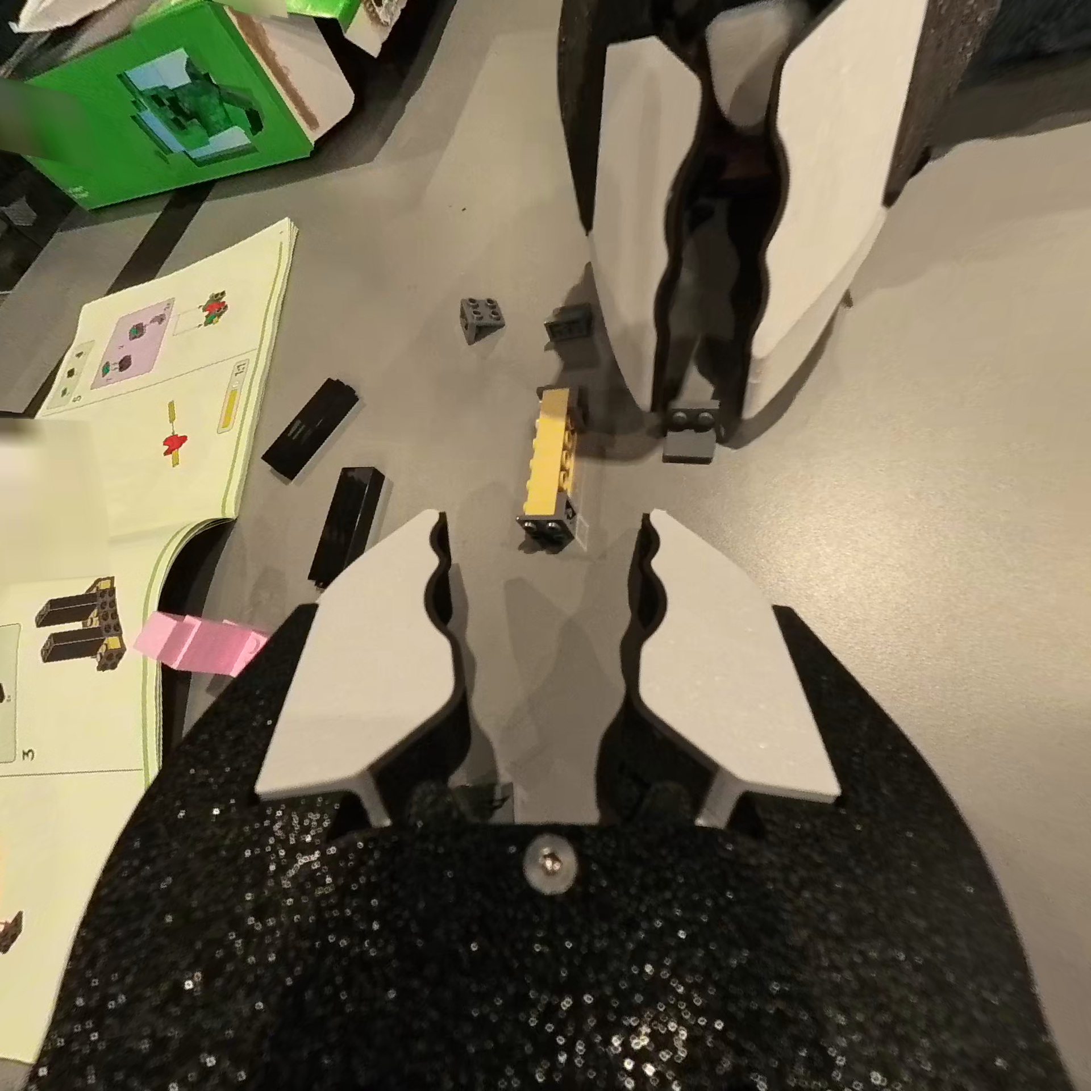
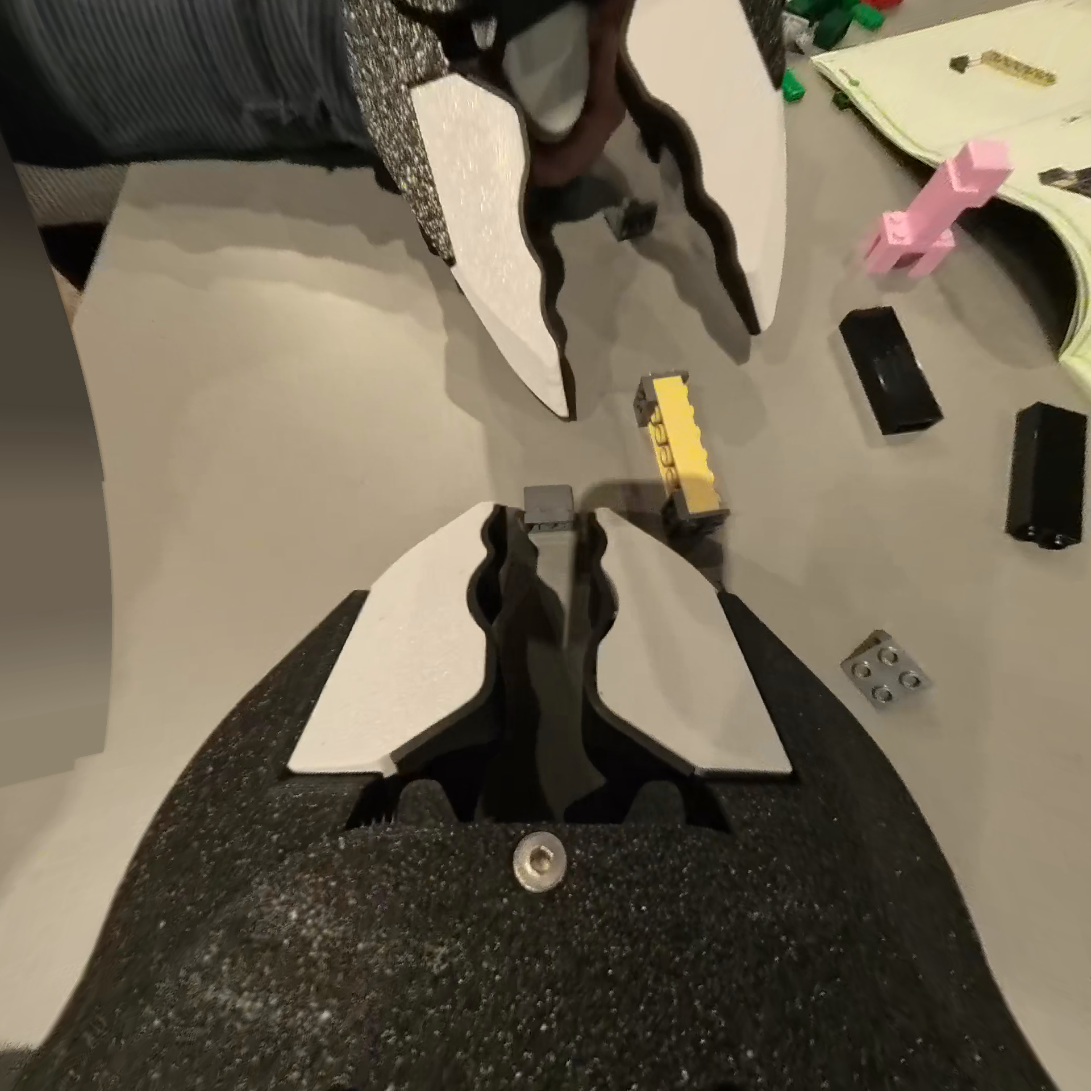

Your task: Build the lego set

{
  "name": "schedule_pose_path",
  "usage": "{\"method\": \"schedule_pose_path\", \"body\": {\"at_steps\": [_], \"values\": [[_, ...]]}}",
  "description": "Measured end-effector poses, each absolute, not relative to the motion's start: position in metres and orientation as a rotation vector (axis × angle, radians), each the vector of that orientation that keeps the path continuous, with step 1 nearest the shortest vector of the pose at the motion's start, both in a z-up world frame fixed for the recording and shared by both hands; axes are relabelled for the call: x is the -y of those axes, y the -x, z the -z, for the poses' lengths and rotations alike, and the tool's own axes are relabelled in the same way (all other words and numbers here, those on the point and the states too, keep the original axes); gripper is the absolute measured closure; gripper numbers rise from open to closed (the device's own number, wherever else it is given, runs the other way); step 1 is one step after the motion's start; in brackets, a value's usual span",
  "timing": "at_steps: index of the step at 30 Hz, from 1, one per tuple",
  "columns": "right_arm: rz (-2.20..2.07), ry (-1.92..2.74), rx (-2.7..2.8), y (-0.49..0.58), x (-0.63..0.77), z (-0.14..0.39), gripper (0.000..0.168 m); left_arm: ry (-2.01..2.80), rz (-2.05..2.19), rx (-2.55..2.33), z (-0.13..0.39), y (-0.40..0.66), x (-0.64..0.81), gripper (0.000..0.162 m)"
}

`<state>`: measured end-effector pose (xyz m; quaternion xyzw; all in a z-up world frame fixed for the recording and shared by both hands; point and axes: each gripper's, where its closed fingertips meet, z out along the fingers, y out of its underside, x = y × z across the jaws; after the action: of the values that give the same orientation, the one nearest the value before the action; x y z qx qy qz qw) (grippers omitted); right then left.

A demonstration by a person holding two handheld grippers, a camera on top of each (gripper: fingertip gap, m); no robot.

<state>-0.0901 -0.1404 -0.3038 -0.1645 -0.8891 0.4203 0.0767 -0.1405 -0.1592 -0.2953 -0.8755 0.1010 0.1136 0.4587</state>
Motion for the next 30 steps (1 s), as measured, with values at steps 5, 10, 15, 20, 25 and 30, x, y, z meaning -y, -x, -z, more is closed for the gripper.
{"method": "schedule_pose_path", "body": {"at_steps": [5, 10, 15, 20, 25, 30], "values": [[-1.276, 0.504, 2.663, 0.090, 0.140, 0.303, 0.152, 2.155, -0.278, -0.253, 0.295, 0.140, 0.159, 0.101], [-1.296, 0.520, 2.633, 0.093, 0.140, 0.300, 0.152, 2.156, -0.276, -0.257, 0.296, 0.138, 0.157, 0.103], [-1.468, 0.642, 2.275, 0.118, 0.119, 0.265, 0.153, 2.152, -0.292, -0.251, 0.295, 0.140, 0.157, 0.102], [-1.564, 0.893, 1.948, 0.142, 0.073, 0.242, 0.153, 2.154, -0.294, -0.244, 0.295, 0.141, 0.157, 0.102], [-1.552, 0.922, 1.959, 0.144, 0.072, 0.244, 0.153, 2.155, -0.302, -0.231, 0.295, 0.143, 0.157, 0.103], [-1.469, 0.880, 2.012, 0.142, 0.087, 0.247, 0.153, 2.168, -0.281, -0.225, 0.296, 0.142, 0.155, 0.105]]}}
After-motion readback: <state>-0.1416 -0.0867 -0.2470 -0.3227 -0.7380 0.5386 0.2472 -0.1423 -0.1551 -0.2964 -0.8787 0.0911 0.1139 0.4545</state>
